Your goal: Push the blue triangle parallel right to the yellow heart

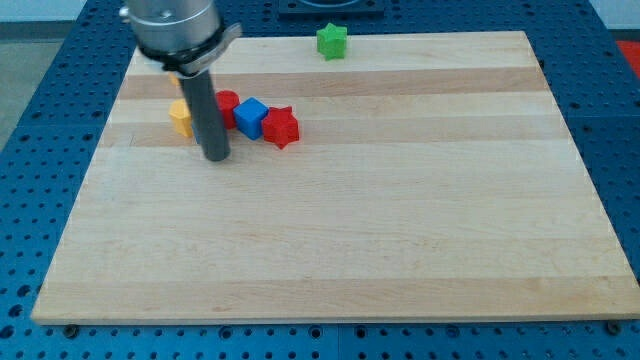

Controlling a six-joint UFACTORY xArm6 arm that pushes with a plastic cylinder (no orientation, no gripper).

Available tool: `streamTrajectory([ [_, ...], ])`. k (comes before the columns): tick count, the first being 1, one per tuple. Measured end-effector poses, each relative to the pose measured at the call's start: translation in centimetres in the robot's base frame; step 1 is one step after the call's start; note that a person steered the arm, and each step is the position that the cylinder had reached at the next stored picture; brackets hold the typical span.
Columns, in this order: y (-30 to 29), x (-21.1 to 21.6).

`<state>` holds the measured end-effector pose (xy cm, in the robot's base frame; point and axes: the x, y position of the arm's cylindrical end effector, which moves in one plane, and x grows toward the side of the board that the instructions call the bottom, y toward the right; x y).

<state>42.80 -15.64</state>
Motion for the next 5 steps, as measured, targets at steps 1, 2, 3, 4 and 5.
streamTrajectory([
  [1, -2.5, 0.6],
  [2, -2.5, -1.0],
  [3, -2.0, -2.5],
  [4, -0.7, -3.4],
  [5, 1.4, -4.7],
])
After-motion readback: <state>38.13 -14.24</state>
